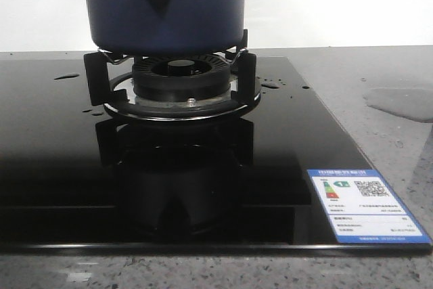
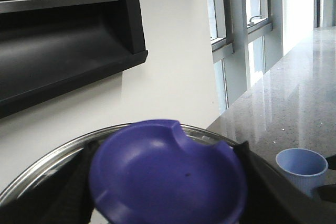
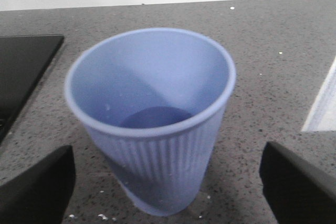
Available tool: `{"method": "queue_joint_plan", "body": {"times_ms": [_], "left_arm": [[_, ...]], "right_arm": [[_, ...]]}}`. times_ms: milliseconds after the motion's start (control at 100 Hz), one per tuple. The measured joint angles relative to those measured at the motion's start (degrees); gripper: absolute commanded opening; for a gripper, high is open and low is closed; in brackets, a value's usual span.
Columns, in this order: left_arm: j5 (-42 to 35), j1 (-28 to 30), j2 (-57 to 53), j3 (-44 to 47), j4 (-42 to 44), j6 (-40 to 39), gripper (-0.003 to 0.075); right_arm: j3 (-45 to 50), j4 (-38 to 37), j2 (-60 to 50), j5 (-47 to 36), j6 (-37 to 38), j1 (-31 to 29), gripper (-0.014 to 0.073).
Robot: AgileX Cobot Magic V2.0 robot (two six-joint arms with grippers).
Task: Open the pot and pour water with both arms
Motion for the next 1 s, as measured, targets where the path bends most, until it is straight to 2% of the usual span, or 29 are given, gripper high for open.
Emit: {"method": "queue_joint_plan", "body": {"times_ms": [590, 710, 900, 1000], "left_arm": [[0.0, 0.1, 0.0, 0.0, 0.0, 0.0, 0.0281], [0.0, 0.1, 0.0, 0.0, 0.0, 0.0, 0.0281], [0.3, 0.1, 0.0, 0.0, 0.0, 0.0, 0.0281], [0.3, 0.1, 0.0, 0.0, 0.0, 0.0, 0.0281]], "right_arm": [[-4.6, -0.5, 9.2, -2.2, 0.9, 0.0, 0.0611], [-4.6, -0.5, 12.1, -2.4, 2.4, 0.0, 0.0508], [-4.8, -1.3, 13.2, -2.4, 3.0, 0.0, 0.0262], [-4.8, -2.0, 13.2, -2.4, 3.0, 0.0, 0.0225]]}}
